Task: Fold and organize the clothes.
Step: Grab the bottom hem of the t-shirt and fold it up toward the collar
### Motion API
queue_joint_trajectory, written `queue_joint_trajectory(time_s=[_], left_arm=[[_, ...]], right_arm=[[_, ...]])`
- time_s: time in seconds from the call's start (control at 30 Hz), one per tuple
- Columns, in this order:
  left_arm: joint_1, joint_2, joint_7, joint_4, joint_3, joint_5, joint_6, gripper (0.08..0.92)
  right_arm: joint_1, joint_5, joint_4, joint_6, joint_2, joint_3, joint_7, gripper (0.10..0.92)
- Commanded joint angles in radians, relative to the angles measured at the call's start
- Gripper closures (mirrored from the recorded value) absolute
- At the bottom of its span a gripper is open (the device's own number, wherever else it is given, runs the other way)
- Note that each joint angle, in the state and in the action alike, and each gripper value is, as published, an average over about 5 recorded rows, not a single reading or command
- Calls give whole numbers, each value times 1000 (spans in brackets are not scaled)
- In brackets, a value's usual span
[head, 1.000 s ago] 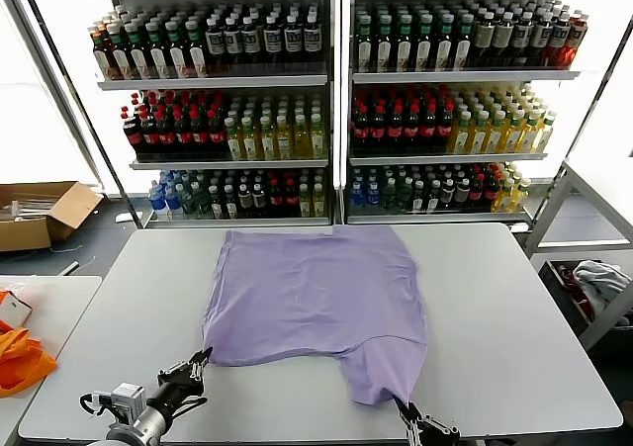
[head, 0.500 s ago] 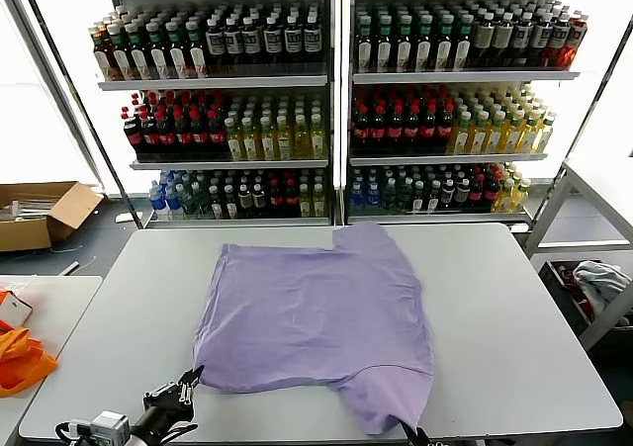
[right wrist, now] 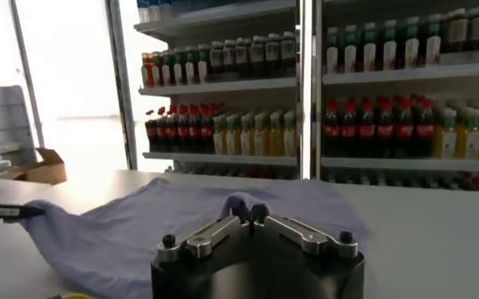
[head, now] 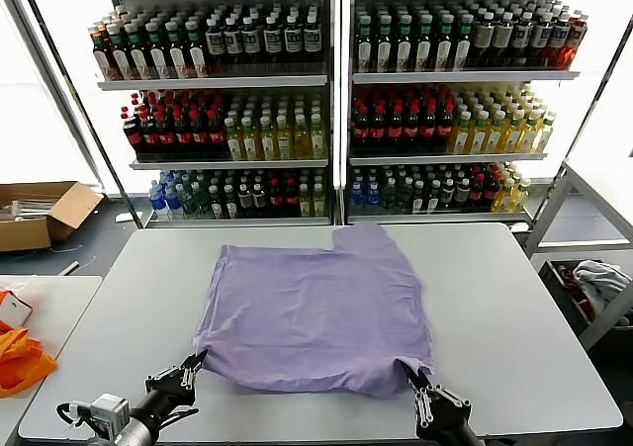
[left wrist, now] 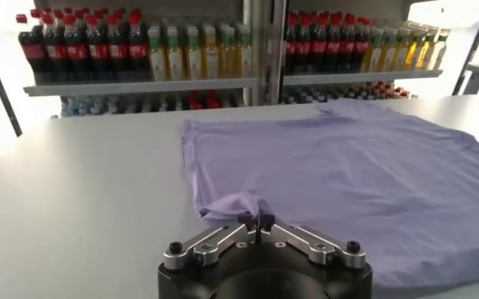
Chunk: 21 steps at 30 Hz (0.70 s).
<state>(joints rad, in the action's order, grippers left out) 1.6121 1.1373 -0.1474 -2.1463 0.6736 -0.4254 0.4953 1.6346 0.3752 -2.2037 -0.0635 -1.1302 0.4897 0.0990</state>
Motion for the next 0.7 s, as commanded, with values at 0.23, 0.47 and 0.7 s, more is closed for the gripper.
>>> queue_joint_trajectory(time_s=[0.23,0.47,0.7], left_arm=[[-344,-115,13,279,-97,-176,46,914],[-464,-112,15,397,-162,-184,51,914],[-498,-108,10,451,-175,-173,50,850]], right_arm=[[-481,124,377,-35,64,-107,-34,918],[-623,114,542,-53,41,-197,-29,918],[-666,69,595,-110,24,-237,-24,827]])
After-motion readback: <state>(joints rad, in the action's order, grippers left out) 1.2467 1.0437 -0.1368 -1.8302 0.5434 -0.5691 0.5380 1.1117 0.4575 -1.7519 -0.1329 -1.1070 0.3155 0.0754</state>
